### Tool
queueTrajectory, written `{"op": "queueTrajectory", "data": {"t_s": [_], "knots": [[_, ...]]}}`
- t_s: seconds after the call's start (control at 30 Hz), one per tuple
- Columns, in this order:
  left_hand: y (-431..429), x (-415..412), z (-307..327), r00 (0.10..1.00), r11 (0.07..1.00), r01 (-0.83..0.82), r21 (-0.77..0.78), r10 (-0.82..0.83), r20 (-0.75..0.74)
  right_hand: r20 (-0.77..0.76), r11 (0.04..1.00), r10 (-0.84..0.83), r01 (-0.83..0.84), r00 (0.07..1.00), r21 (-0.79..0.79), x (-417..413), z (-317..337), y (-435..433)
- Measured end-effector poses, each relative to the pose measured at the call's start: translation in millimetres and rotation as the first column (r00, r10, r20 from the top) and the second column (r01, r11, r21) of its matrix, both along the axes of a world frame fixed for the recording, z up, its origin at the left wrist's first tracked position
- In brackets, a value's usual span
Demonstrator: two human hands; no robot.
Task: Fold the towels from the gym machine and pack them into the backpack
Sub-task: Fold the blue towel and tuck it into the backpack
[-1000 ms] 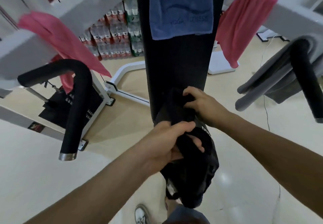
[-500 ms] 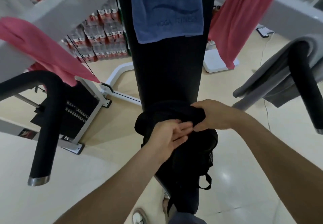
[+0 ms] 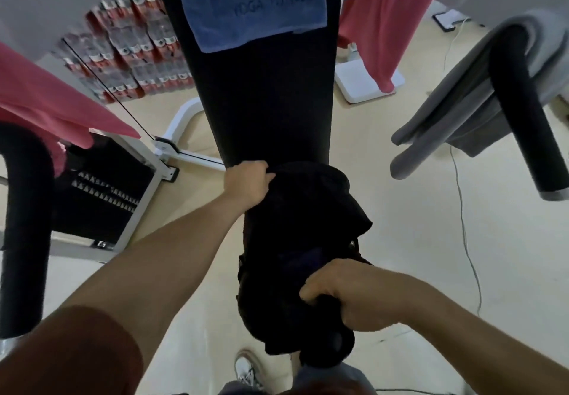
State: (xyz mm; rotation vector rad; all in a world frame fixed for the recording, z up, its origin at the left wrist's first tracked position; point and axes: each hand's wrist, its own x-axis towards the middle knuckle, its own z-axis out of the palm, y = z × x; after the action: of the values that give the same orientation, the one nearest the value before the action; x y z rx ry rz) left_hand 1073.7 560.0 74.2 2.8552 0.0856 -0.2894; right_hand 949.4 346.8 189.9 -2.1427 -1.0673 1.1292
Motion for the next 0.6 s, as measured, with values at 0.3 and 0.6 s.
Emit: {"op": "queueTrajectory", "data": {"t_s": [0.3,0.6], "knots": [[0,-2,22,0.995,0.994,-0.073,-0.077,0.077,0.055,-0.063,0.944,0.142,-0.154,0.988,-0.291,-20,-4,-16],[-4,-48,0,0.993,0.989,-0.11,-0.101,0.105,-0.056,-0.257,0.916,-0.018,-0.087,0.966,-0.391,40,-16,-19]]}}
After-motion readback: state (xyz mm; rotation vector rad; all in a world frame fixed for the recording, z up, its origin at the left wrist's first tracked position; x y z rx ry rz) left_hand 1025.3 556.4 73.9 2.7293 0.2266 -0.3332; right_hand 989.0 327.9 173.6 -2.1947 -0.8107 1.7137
